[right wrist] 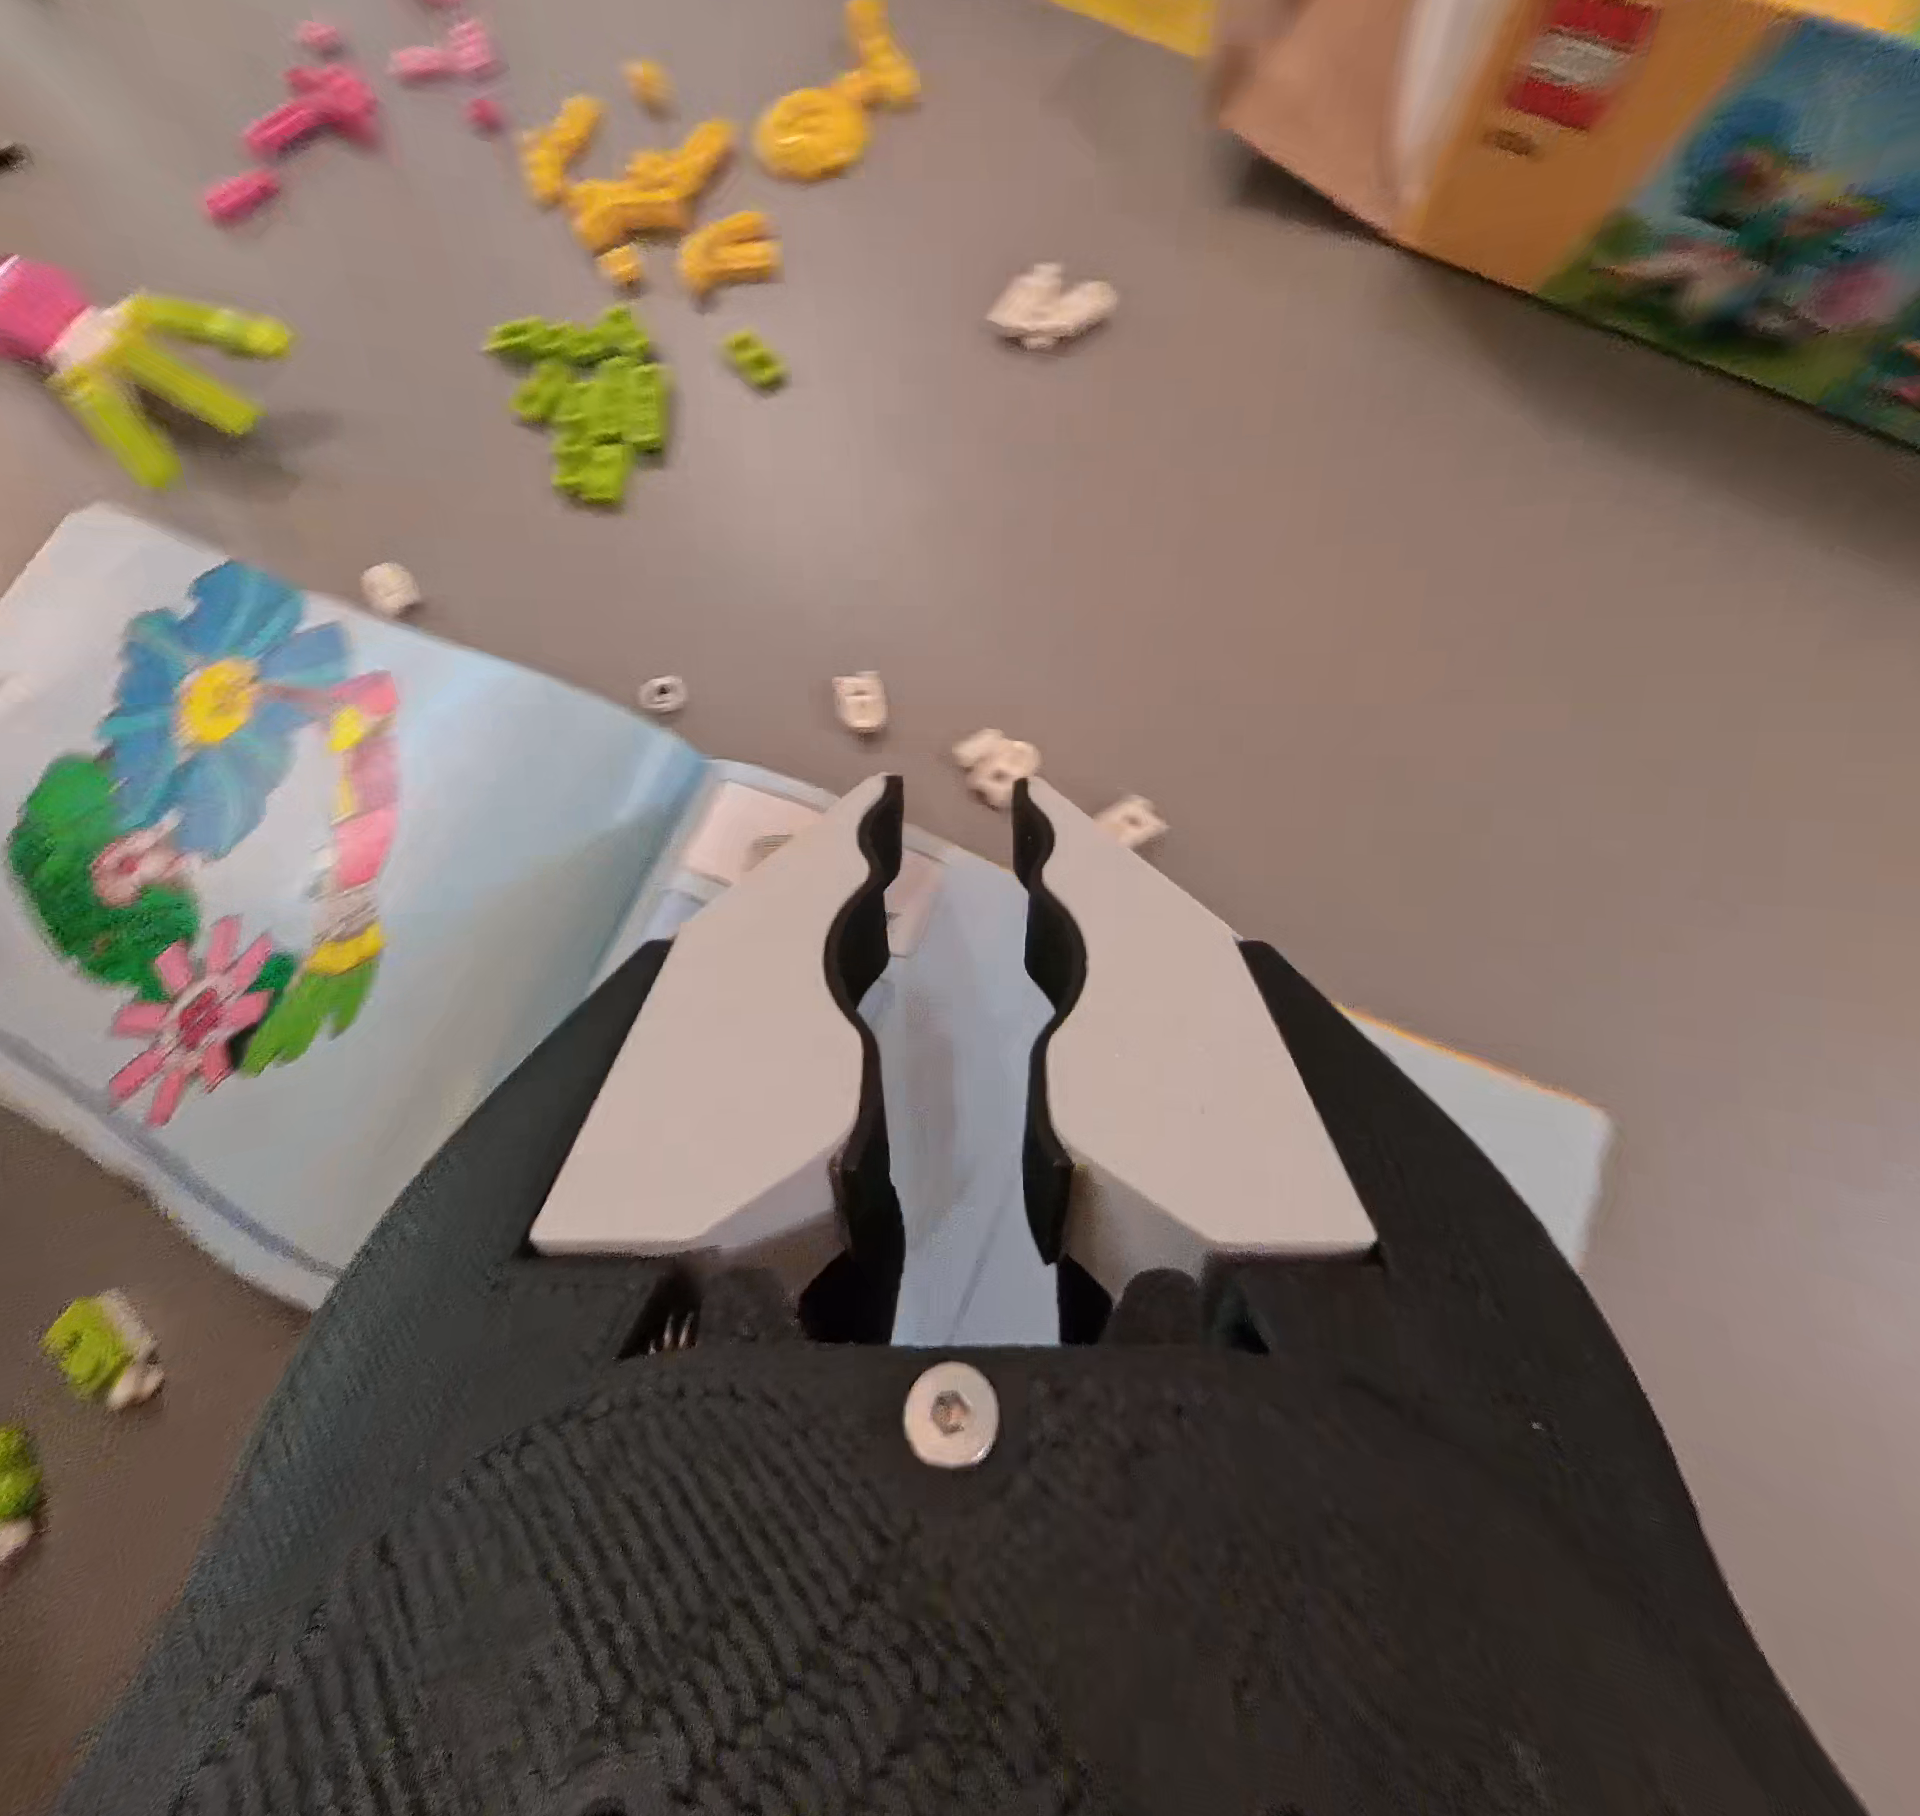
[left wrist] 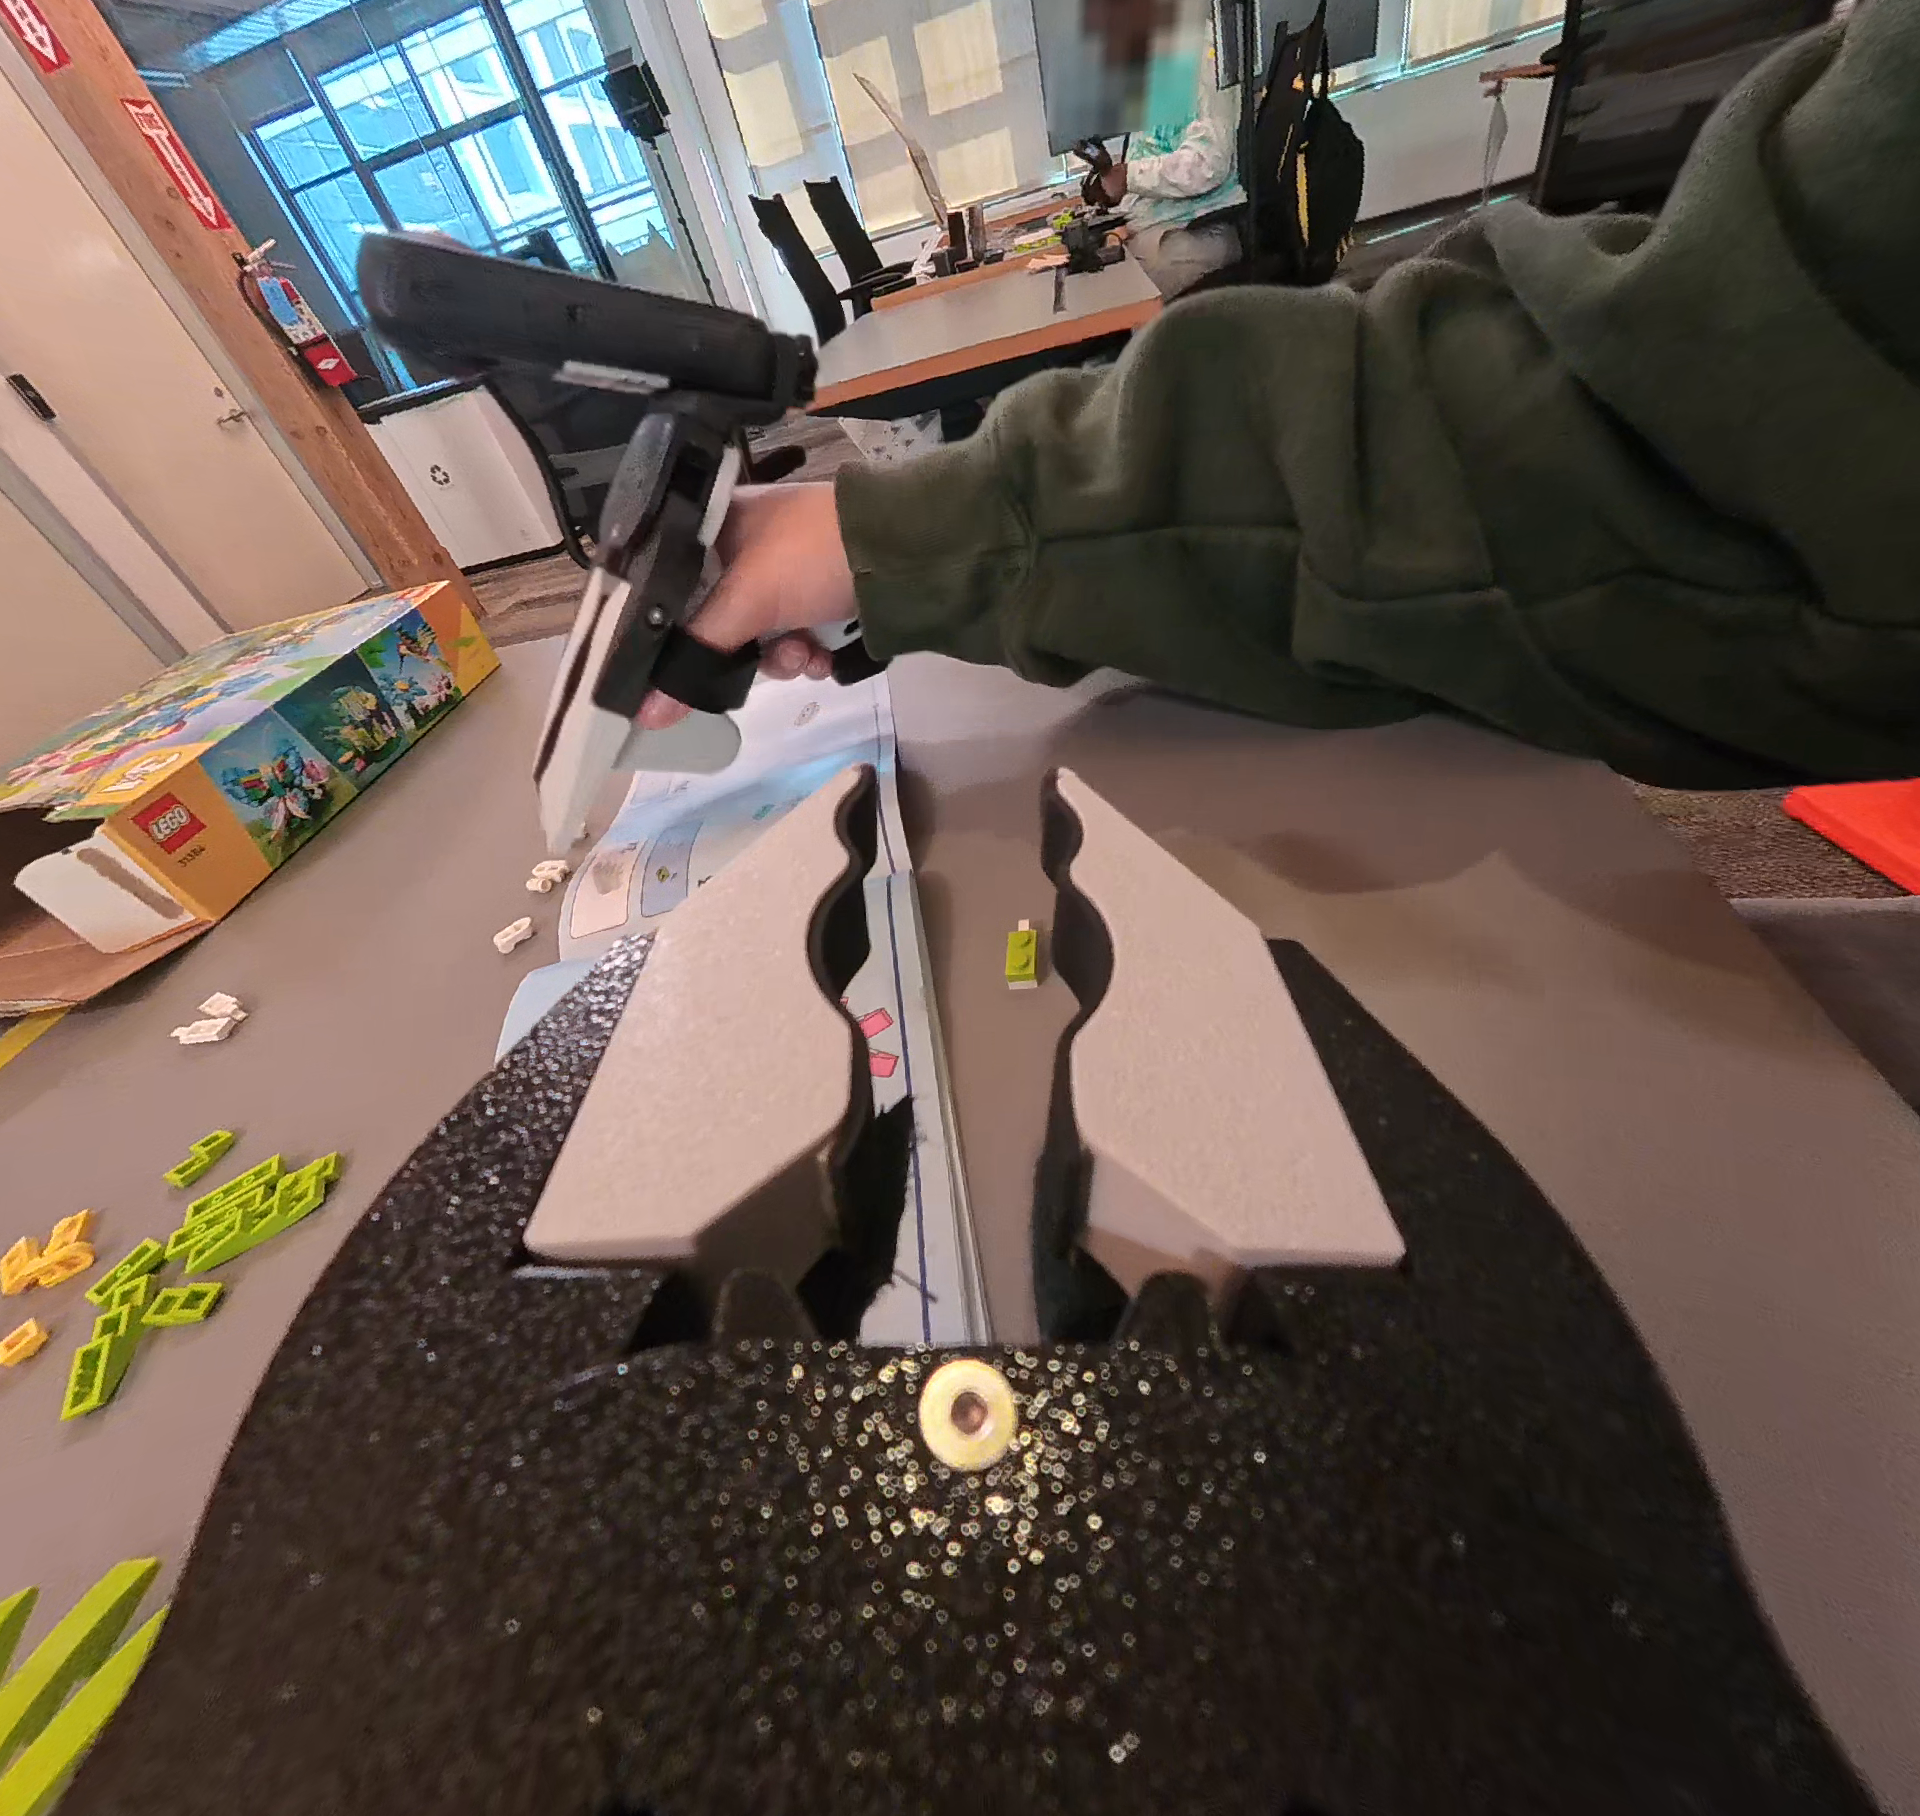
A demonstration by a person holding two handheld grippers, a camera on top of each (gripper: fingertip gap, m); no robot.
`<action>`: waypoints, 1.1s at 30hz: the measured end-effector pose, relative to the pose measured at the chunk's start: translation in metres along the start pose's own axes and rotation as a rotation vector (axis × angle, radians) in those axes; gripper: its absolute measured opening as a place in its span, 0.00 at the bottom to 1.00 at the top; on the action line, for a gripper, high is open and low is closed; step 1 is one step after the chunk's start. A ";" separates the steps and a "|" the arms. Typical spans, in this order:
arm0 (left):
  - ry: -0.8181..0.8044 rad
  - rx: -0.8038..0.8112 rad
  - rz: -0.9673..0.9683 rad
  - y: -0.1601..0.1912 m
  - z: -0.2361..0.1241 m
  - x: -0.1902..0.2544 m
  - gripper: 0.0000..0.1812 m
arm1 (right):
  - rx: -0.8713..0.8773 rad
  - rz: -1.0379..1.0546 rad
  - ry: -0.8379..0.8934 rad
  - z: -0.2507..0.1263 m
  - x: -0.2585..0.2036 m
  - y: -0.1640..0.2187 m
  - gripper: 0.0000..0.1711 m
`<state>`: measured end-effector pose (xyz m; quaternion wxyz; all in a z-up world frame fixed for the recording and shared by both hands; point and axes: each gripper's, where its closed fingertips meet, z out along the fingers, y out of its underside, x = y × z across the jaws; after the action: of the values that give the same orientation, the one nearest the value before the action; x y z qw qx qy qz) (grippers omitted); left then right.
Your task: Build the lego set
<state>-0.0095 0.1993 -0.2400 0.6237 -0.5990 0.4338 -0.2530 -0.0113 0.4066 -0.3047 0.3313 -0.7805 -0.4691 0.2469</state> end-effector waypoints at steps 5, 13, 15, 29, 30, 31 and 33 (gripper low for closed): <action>0.002 0.001 0.005 0.000 0.000 0.001 0.16 | -0.188 -0.195 -0.146 0.015 -0.041 0.016 0.08; 0.006 0.008 0.005 -0.002 0.001 0.002 0.16 | -0.110 -0.025 -0.035 0.046 -0.007 -0.058 0.06; 0.004 0.008 0.006 -0.002 0.000 0.002 0.16 | -0.101 0.024 0.064 0.067 0.019 -0.070 0.06; 0.007 0.011 -0.008 -0.002 0.000 0.001 0.16 | -0.009 0.324 0.060 0.114 0.048 -0.083 0.11; 0.008 0.011 -0.008 -0.001 0.000 0.001 0.16 | -0.019 0.300 0.076 0.115 0.048 -0.083 0.09; 0.008 0.009 -0.006 -0.001 0.000 0.002 0.16 | -0.034 0.268 0.097 0.116 0.049 -0.082 0.07; 0.006 0.008 -0.002 -0.001 0.000 0.002 0.16 | -0.058 0.198 0.140 0.116 0.051 -0.080 0.03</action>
<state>-0.0084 0.1979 -0.2393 0.6246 -0.5962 0.4339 -0.2572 -0.1150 0.5127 -0.3246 0.3143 -0.8476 -0.3726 0.2097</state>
